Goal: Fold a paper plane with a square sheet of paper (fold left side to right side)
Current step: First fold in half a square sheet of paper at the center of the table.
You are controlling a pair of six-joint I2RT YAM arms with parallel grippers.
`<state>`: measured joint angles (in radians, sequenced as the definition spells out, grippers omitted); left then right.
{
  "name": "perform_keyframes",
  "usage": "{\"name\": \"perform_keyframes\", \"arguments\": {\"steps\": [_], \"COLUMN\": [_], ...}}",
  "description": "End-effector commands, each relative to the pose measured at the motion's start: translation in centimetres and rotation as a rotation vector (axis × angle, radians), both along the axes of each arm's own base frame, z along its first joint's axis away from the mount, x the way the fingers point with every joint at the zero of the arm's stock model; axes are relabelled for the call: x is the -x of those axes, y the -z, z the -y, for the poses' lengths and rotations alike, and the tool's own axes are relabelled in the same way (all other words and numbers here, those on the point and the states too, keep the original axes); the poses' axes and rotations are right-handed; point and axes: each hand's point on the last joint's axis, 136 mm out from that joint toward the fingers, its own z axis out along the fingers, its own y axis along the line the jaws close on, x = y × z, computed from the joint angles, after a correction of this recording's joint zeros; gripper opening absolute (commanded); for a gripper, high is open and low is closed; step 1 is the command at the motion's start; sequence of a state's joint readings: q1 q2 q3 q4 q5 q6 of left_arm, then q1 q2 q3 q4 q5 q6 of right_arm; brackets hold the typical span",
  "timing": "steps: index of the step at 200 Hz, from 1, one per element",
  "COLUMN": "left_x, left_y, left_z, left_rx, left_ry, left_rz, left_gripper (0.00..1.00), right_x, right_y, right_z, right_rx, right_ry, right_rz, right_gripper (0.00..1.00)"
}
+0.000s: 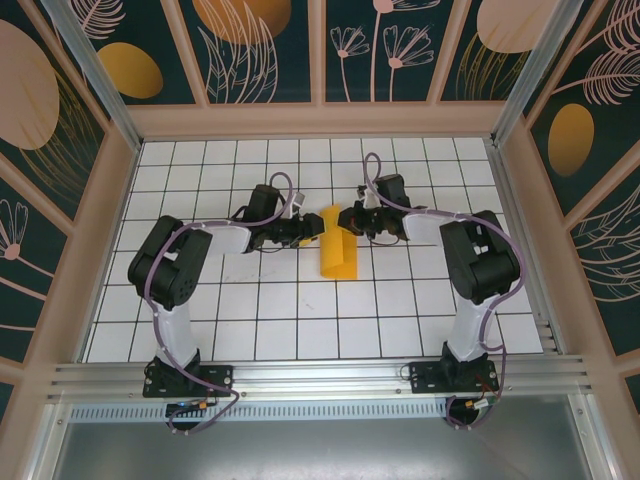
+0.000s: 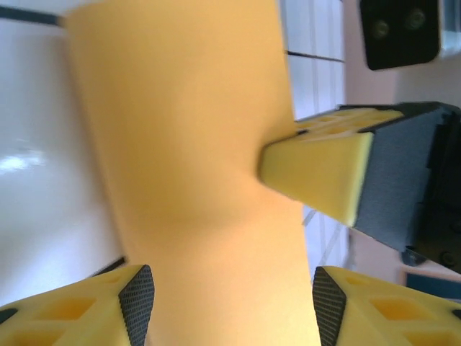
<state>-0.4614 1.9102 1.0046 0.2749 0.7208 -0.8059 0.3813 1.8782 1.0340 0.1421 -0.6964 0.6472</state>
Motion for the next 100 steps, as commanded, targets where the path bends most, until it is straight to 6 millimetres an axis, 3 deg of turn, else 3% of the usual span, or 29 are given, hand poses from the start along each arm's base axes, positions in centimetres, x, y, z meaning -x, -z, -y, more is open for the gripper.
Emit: {"name": "perform_keyframes", "arguments": {"steps": [1,18,100], "left_x": [-1.0,-0.9,-0.7], "left_y": [0.0,0.7,3.5], "left_z": [-2.0,-2.4,1.4], "left_rx": [-0.172,-0.2,-0.325], "left_ry": [-0.075,-0.095,-0.047], "left_rz": [0.046,0.032,-0.022], "left_gripper": [0.63,0.63,0.63], "right_x": [0.2,0.2,0.9], "right_y": [-0.2,0.2,1.7], "right_z": [1.4,2.2,3.4], "right_rx": [0.048,0.061,0.114], "right_ry": [0.008,0.021,0.041], "right_rz": [0.028,0.024,-0.005], "right_gripper": [0.07,0.08,0.11]}}
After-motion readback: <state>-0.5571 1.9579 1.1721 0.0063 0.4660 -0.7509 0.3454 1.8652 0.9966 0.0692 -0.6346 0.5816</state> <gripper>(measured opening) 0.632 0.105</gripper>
